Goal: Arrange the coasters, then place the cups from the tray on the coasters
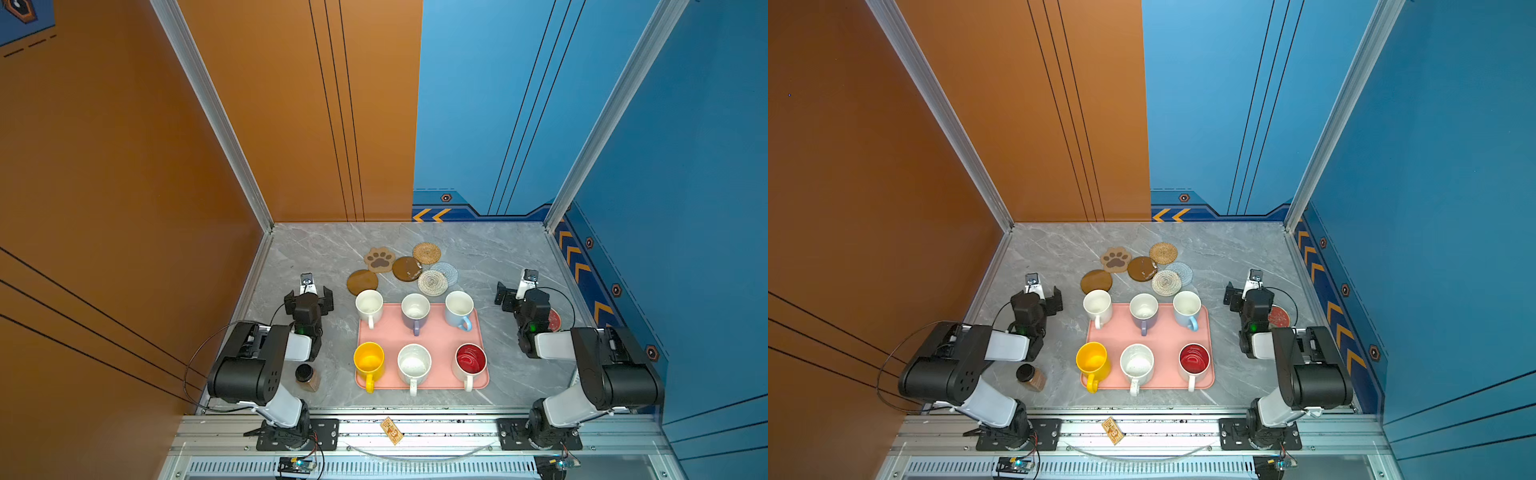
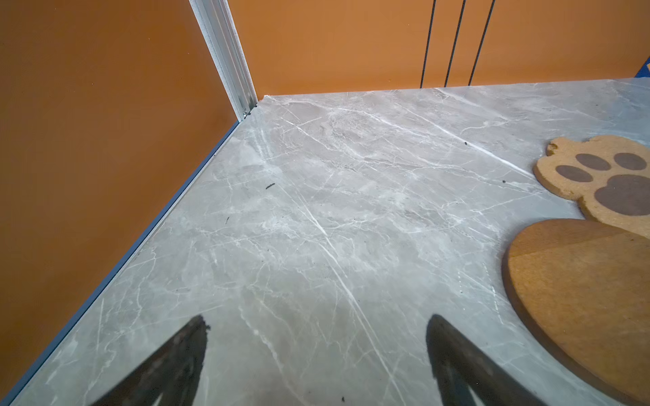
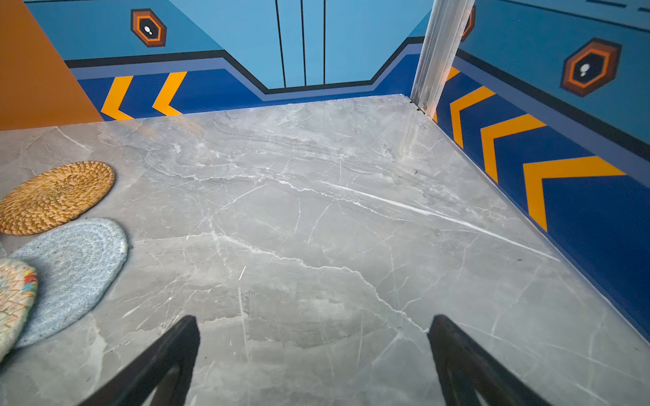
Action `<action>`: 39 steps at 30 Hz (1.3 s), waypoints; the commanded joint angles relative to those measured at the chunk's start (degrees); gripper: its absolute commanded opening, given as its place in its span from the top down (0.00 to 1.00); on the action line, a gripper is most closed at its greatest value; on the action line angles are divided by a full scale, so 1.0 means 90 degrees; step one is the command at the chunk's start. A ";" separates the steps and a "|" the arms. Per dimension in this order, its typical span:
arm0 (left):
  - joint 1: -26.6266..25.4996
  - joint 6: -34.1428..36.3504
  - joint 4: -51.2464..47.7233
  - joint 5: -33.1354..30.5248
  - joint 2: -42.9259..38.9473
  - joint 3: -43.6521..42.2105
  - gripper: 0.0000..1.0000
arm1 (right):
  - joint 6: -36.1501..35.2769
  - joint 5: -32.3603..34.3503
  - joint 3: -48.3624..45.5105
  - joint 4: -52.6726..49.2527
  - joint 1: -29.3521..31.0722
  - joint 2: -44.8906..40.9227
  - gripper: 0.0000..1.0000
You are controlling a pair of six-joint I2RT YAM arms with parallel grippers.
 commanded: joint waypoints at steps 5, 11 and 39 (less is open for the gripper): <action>0.0023 -0.0055 -0.0007 0.0086 -0.0075 0.0064 0.02 | -0.0046 0.0159 -0.0016 0.0047 0.0080 0.0012 0.00; 0.0024 -0.0061 -0.0012 0.0081 -0.0075 0.0063 0.02 | -0.0056 0.0190 -0.0013 0.0042 0.0090 0.0013 0.00; 0.0022 -0.0055 -0.0012 0.0090 -0.0080 0.0056 0.06 | -0.0037 0.0387 0.0041 -0.0077 0.0128 -0.0027 0.00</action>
